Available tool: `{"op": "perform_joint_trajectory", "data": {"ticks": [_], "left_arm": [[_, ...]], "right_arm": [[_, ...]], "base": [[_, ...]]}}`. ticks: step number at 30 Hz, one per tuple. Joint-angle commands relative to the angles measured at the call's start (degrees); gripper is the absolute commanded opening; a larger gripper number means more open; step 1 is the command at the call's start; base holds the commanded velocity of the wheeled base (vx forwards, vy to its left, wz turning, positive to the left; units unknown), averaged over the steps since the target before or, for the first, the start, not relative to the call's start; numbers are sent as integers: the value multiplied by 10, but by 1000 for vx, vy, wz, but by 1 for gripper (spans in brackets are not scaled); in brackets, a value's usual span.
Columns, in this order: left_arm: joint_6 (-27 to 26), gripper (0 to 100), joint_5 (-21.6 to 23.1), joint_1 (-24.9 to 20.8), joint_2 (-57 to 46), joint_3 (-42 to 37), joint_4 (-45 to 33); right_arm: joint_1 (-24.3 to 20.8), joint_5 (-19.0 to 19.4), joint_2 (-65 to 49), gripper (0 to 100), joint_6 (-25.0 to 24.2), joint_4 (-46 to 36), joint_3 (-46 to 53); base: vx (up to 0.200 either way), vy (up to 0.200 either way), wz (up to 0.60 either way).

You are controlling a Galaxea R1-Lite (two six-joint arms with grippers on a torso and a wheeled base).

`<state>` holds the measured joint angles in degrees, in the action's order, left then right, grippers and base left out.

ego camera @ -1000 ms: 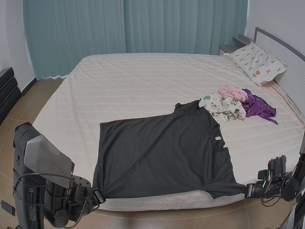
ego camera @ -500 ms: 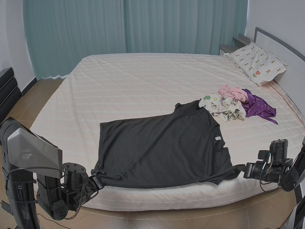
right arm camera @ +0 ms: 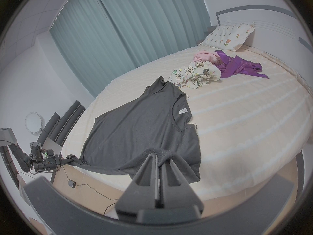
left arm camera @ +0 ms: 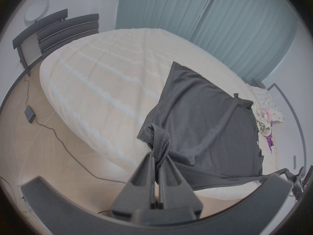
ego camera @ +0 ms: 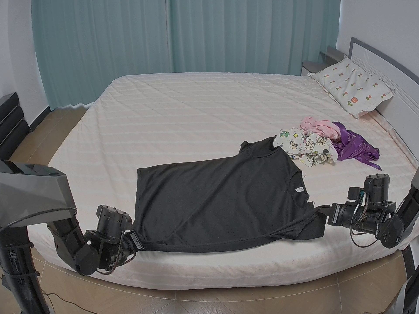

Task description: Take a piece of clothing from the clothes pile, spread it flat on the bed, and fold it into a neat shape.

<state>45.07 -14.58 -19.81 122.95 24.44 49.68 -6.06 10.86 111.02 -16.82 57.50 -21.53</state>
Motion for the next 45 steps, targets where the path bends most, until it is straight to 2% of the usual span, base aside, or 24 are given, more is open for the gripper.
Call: {"op": "perform_joint_trajectory", "data": {"ticks": [1, 6, 10, 17, 22, 27, 39, 45], "left_arm": [[9, 0, 0, 4, -40, 66, -66], [12, 0, 3, 10, -28, 106, -140], [24, 0, 4, 17, -8, 148, -168], [28, 0, 5, 43, 24, 176, -172], [64, 0, 5, 53, 34, 202, -172], [72, 0, 20, 54, 47, 221, -172], [85, 0, 21, 53, 98, 297, -172], [86, 0, 17, 55, 113, 315, -172]], "right_arm": [[-8, -1, 16, 0, -1, -22, -41], [-10, -1, 17, 0, -1, -54, -72], [-10, -1, 17, 0, -1, -78, -99], [-10, -5, 34, 0, -1, -101, -142], [-10, -12, 52, 0, -2, -108, -176], [-11, -23, 80, 0, -13, -111, -213], [-18, -37, 139, 0, -47, -140, -316], [-18, -62, 169, 0, -55, -146, -357]], "base": [[0, 0, 0], [0, 0, 0], [0, 0, 0], [0, 0, 0], [0, 0, 0], [0, 0, 0], [0, 0, 0], [0, 0, 0]]}}
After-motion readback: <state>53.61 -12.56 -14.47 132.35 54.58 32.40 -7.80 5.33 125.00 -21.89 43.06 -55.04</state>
